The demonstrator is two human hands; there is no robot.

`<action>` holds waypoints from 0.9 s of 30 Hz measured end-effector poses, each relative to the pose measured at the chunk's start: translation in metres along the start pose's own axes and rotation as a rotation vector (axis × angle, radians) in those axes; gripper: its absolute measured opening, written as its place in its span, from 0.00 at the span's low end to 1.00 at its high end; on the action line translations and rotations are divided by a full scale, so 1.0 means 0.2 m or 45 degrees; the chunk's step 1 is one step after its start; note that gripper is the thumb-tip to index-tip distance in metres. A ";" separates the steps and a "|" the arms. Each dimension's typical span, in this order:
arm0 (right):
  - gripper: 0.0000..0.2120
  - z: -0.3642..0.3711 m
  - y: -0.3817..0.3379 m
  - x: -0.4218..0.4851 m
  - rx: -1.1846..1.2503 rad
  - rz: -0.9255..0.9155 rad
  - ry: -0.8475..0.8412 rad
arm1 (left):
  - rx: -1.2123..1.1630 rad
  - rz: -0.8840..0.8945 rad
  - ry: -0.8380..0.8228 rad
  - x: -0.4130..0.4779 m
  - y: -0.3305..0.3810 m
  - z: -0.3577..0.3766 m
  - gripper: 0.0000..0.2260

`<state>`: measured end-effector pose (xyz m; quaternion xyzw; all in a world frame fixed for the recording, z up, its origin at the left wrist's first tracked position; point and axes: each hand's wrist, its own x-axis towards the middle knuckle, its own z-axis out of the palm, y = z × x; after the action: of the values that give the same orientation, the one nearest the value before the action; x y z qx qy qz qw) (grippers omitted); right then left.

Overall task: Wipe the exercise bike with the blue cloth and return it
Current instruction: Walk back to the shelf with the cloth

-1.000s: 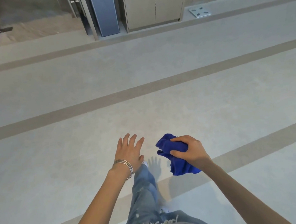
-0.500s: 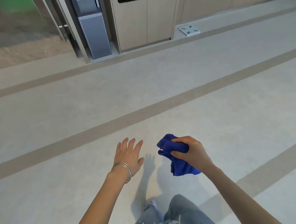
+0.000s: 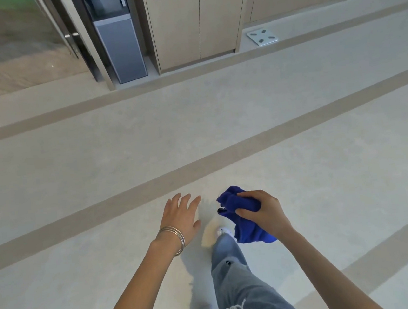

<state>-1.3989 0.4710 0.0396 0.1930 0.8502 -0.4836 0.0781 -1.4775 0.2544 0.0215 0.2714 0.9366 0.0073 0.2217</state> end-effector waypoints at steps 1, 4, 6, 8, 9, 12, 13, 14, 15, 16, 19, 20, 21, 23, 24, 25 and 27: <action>0.15 -0.03 -0.02 0.09 -0.001 0.000 -0.006 | -0.007 -0.005 0.017 0.08 0.00 -0.05 0.27; 0.16 -0.14 -0.09 0.37 -0.040 -0.025 -0.017 | 0.016 -0.020 0.047 0.32 -0.03 -0.20 0.27; 0.16 -0.22 -0.15 0.55 -0.046 -0.049 -0.009 | 0.019 -0.037 0.053 0.48 -0.04 -0.31 0.27; 0.16 -0.30 -0.21 0.72 -0.036 -0.067 0.005 | 0.002 -0.047 0.066 0.63 -0.03 -0.41 0.28; 0.16 -0.33 -0.23 0.80 -0.037 -0.073 0.010 | -0.007 -0.049 0.080 0.71 -0.03 -0.45 0.27; 0.16 -0.40 -0.30 1.01 -0.052 -0.081 0.002 | -0.013 -0.061 0.112 0.89 -0.04 -0.53 0.28; 0.16 -0.41 -0.32 1.07 -0.053 -0.079 -0.003 | -0.017 -0.066 0.108 0.94 -0.04 -0.55 0.28; 0.15 -0.42 -0.33 1.12 -0.045 -0.077 -0.006 | -0.021 -0.074 0.101 0.98 -0.06 -0.57 0.28; 0.15 -0.42 -0.34 1.18 -0.033 -0.075 -0.009 | -0.019 -0.083 0.090 1.03 -0.07 -0.59 0.28; 0.15 -0.43 -0.36 1.23 -0.025 -0.072 -0.015 | -0.008 -0.089 0.075 1.08 -0.10 -0.61 0.28; 0.15 -0.41 -0.38 1.40 -0.040 -0.067 -0.040 | 0.027 -0.106 0.026 1.23 -0.19 -0.67 0.28; 0.15 -0.41 -0.39 1.45 -0.049 -0.063 -0.040 | 0.028 -0.108 0.014 1.28 -0.21 -0.69 0.28; 0.15 -0.40 -0.41 1.51 -0.053 -0.057 -0.035 | 0.030 -0.102 0.013 1.34 -0.25 -0.72 0.28; 0.15 -0.41 -0.45 1.65 -0.048 -0.055 -0.017 | 0.050 -0.081 0.013 1.47 -0.32 -0.79 0.28; 0.15 -0.41 -0.47 1.74 -0.044 -0.054 -0.005 | 0.062 -0.064 0.011 1.54 -0.36 -0.83 0.28; 0.15 -0.41 -0.50 1.81 -0.045 -0.051 0.008 | 0.074 -0.053 0.012 1.61 -0.40 -0.88 0.28; 0.15 -0.42 -0.60 1.98 -0.053 -0.051 0.033 | 0.099 -0.041 0.036 1.76 -0.49 -0.99 0.28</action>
<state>-1.8041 0.5878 0.0511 0.1804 0.8647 -0.4648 0.0614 -1.8764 0.3719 0.0425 0.2645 0.9435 -0.0290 0.1976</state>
